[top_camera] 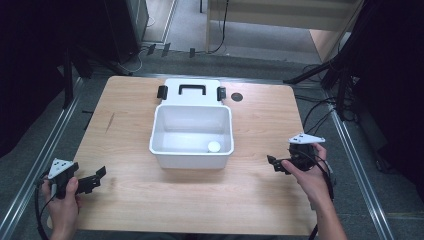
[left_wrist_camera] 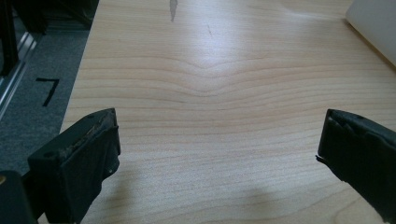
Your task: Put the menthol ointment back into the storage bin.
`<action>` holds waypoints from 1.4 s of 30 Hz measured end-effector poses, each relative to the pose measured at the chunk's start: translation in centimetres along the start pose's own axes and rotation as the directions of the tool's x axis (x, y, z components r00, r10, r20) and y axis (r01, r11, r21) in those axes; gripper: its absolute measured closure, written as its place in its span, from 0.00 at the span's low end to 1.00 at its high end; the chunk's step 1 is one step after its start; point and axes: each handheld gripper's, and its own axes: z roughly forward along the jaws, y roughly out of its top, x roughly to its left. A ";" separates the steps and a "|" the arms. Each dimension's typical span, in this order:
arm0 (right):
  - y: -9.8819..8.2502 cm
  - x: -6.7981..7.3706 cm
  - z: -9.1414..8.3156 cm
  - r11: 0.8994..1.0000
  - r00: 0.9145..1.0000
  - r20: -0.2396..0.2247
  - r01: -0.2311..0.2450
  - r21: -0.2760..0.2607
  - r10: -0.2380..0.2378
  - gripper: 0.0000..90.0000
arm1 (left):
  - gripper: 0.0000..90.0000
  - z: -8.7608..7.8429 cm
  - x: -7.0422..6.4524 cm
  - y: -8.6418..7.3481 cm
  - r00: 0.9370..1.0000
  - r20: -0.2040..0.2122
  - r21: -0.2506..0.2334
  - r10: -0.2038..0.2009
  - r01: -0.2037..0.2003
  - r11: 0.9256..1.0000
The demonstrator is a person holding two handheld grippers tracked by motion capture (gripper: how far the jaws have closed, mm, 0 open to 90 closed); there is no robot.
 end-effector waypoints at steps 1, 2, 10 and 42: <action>-0.5 -0.1 0.0 1.000 1.000 0.006 -0.008 -0.011 0.008 0.01 | 0.00 0.0 0.0 0.0 1.000 0.000 0.000 0.000 0.000 1.000; -0.9 -0.1 -0.1 1.000 1.000 0.015 -0.019 -0.024 0.020 0.01 | 0.00 0.0 0.0 0.0 1.000 -0.001 0.000 0.000 0.000 1.000; -3.7 -1.4 -0.5 0.985 0.991 0.059 -0.108 -0.136 0.117 0.01 | 0.00 0.0 0.0 0.0 1.000 -0.005 -0.001 0.003 -0.003 1.000; -11.0 -1.3 -3.6 0.942 0.963 0.178 -0.142 -0.303 0.202 0.01 | 0.00 -0.1 -0.1 -0.1 1.000 -0.014 -0.014 -0.001 0.001 1.000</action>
